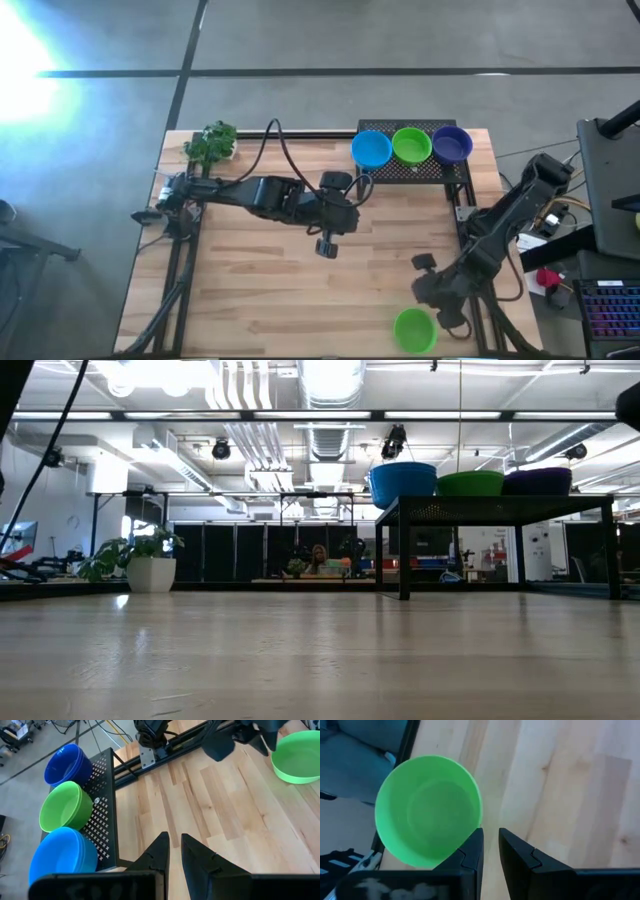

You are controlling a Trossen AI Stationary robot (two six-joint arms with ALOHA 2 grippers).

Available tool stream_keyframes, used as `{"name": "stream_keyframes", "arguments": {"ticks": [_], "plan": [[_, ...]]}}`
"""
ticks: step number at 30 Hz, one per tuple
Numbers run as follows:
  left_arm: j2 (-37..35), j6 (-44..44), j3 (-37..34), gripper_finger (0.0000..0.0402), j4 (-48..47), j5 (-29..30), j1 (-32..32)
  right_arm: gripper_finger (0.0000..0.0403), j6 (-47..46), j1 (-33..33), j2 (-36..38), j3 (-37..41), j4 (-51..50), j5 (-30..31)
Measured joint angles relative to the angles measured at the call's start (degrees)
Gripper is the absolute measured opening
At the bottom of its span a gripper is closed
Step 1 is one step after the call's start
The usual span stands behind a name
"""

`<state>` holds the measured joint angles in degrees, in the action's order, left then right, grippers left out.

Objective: Pick & Place Mini bowls
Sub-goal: Stack the green bowl on the stacked green bowls on the shelf

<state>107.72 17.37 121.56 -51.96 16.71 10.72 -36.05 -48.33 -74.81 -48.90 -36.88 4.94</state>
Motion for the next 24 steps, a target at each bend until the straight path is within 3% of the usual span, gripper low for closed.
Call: {"name": "stream_keyframes", "arguments": {"ticks": [14, 24], "plan": [[0.0, 0.0, 0.0, 0.0043, 0.0, -0.1, 0.0, 0.0056, -0.7, -1.7, -12.0, 0.1, 6.3, 3.0], [0.0, 0.7, 0.0, 0.0043, 0.0, -0.1, 0.0, 0.0056, -3.0, -1.9, -11.4, 0.2, 6.3, 3.0]]}}
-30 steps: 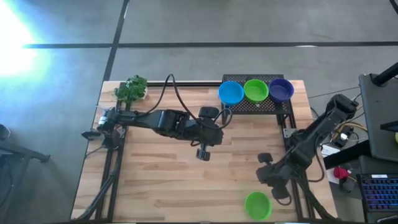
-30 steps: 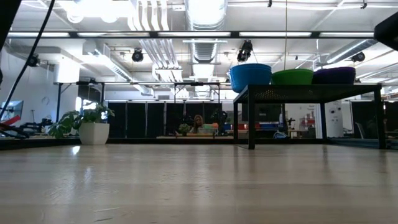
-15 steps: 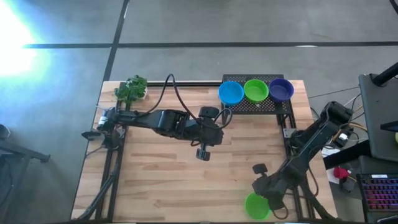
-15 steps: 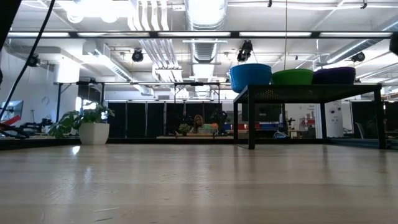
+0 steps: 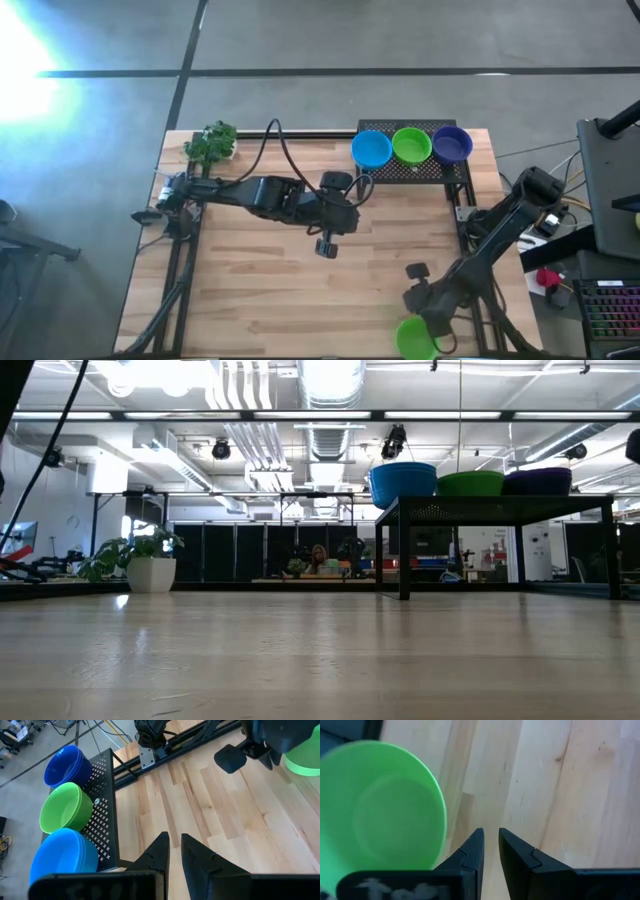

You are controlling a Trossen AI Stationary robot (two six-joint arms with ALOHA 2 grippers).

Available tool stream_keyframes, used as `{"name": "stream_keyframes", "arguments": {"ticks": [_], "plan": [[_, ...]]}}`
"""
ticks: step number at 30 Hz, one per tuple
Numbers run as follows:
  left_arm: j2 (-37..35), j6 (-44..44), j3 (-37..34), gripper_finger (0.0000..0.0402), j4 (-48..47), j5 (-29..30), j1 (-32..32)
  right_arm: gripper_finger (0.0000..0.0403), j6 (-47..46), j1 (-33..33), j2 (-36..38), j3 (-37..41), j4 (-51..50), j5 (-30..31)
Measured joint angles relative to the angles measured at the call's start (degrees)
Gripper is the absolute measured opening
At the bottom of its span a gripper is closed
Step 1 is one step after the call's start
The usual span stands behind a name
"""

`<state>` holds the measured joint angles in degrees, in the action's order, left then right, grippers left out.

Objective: Pick & Place Mini bowls
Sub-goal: Stack the green bowl on the stacked green bowls on the shelf

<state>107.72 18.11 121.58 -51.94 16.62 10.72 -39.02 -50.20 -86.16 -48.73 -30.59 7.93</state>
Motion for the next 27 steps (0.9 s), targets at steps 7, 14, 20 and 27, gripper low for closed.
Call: {"name": "stream_keyframes", "arguments": {"ticks": [7, 14, 20, 27], "plan": [[0.0, 0.1, 0.0, 0.0043, 0.0, 0.0, 0.0, 0.0056, -3.9, -1.6, 3.8, 0.0, 0.2, -0.5], [0.0, 0.1, 0.0, 0.0043, 0.0, 0.0, 0.0, 0.0056, -4.5, -4.7, 2.7, 0.0, 2.4, -0.4], [0.0, 0.1, 0.0, 0.0043, 0.0, 0.0, 0.0, 0.0056, -4.3, -4.8, -0.1, 0.0, 3.6, -0.2], [0.0, 0.0, 0.0, 0.0043, 0.1, 0.0, 0.0, 0.0056, -4.1, -5.1, -0.3, 0.0, 3.8, 3.7]]}}
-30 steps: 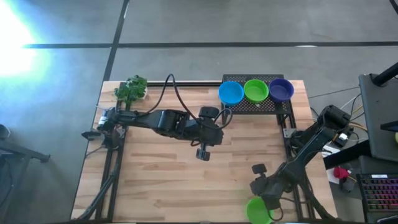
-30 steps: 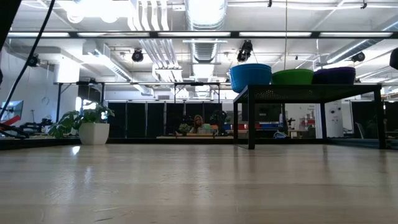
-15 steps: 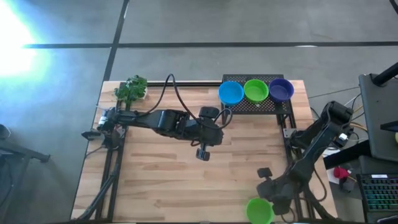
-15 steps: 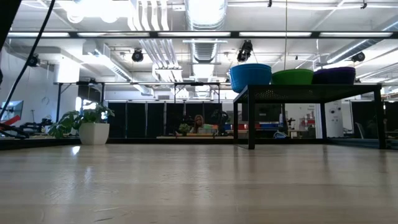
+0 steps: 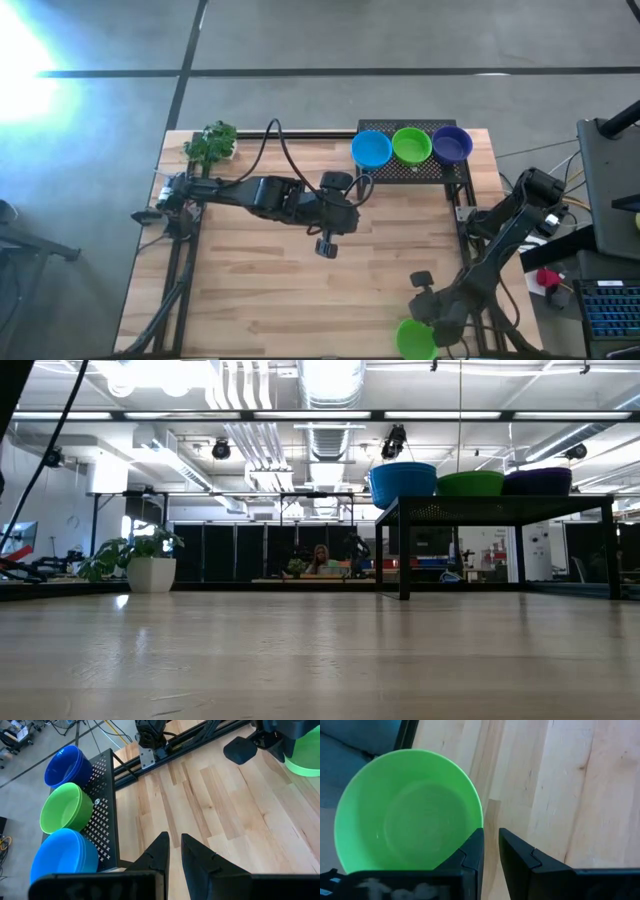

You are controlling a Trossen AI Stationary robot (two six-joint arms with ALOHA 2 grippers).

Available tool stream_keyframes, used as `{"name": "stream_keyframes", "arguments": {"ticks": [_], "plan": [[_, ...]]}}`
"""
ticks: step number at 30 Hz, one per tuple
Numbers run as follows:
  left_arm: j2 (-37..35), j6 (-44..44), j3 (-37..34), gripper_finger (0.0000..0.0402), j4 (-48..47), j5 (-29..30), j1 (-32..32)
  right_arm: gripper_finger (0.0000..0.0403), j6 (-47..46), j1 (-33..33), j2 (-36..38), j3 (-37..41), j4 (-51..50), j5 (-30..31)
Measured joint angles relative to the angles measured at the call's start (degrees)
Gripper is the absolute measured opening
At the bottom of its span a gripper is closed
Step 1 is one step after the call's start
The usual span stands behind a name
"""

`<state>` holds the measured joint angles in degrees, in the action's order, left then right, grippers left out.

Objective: Pick & Place Mini bowls
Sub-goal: Stack the green bowl on the stacked green bowls on the shelf

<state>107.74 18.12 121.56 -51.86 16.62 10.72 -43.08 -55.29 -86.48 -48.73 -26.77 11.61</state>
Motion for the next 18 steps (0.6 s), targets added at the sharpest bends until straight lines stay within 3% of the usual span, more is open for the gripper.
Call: {"name": "stream_keyframes", "arguments": {"ticks": [18], "plan": [[0.0, -0.1, 0.0, 0.0043, 0.0, 0.0, 0.0, 0.0056, -0.3, 0.0, -4.8, 0.0, 3.3, 0.5]]}}
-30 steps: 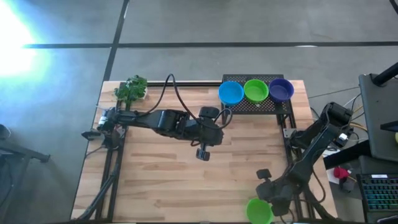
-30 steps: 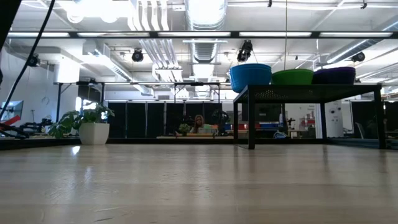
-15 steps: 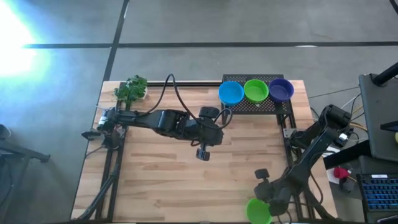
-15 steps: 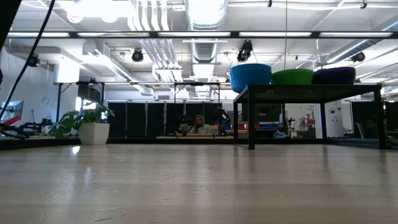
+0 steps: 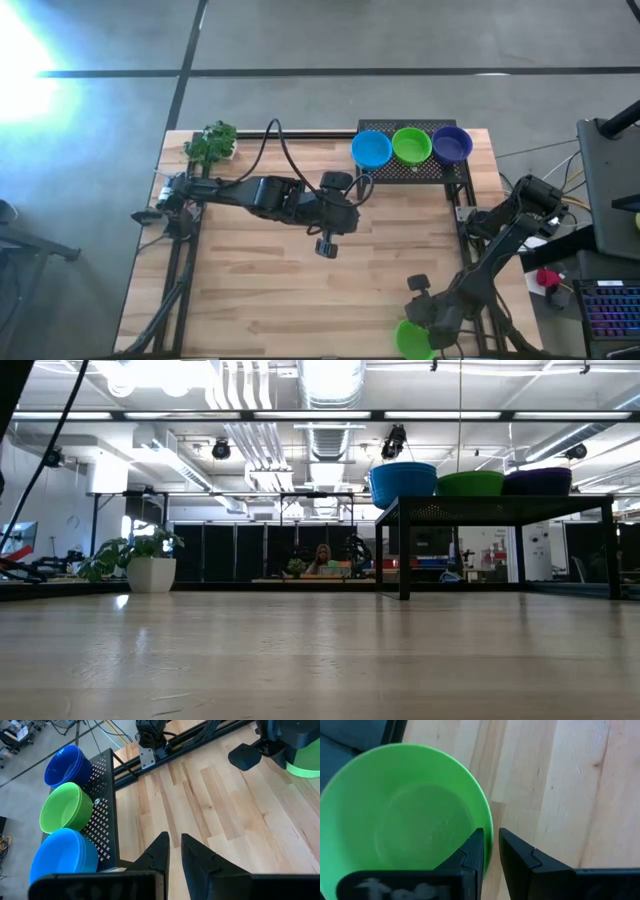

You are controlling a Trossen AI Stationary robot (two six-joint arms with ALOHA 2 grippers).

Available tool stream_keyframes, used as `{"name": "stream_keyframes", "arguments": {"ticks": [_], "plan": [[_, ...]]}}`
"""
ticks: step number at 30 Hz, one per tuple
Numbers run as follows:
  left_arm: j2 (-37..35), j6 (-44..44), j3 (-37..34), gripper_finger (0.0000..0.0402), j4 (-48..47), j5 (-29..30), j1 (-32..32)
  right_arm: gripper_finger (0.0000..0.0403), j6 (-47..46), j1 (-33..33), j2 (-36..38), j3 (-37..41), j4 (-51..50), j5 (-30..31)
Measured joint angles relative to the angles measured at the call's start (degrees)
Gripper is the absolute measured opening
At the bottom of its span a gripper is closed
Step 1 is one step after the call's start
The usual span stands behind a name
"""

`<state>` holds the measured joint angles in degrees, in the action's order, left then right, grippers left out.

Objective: Pick & Place Mini bowls
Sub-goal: Stack the green bowl on the stacked green bowls on the shelf

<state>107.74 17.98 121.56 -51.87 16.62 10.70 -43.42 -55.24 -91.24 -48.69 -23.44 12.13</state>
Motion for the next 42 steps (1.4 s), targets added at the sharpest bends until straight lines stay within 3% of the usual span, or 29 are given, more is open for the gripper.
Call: {"name": "stream_keyframes", "arguments": {"ticks": [10, 16, 23, 32, 42], "plan": [[0.0, 0.0, 0.0, 0.0043, 0.7, 0.0, 0.0, 0.0054, -2.7, 0.0, -2.2, 0.0, 0.1, -0.8], [0.0, 0.2, 0.0, 0.0043, 0.8, 0.0, 0.0, 0.0014, -3.9, 0.4, -3.1, -0.1, 0.2, -1.7], [0.0, 0.3, 0.0, 0.0043, 0.8, 0.0, 0.0, 0.0009, -4.2, 0.8, -1.3, 0.0, -0.4, 0.1], [0.0, 2.5, 0.0, 0.0043, 0.8, 0.0, 0.0, 0.0008, -9.4, 5.9, 8.3, -0.8, -14.1, 4.7], [-0.6, 3.9, 0.0, 0.0043, 0.8, 0.0, 0.0, 0.0008, -9.0, 19.6, 27.2, -0.8, -28.4, 4.5]]}}
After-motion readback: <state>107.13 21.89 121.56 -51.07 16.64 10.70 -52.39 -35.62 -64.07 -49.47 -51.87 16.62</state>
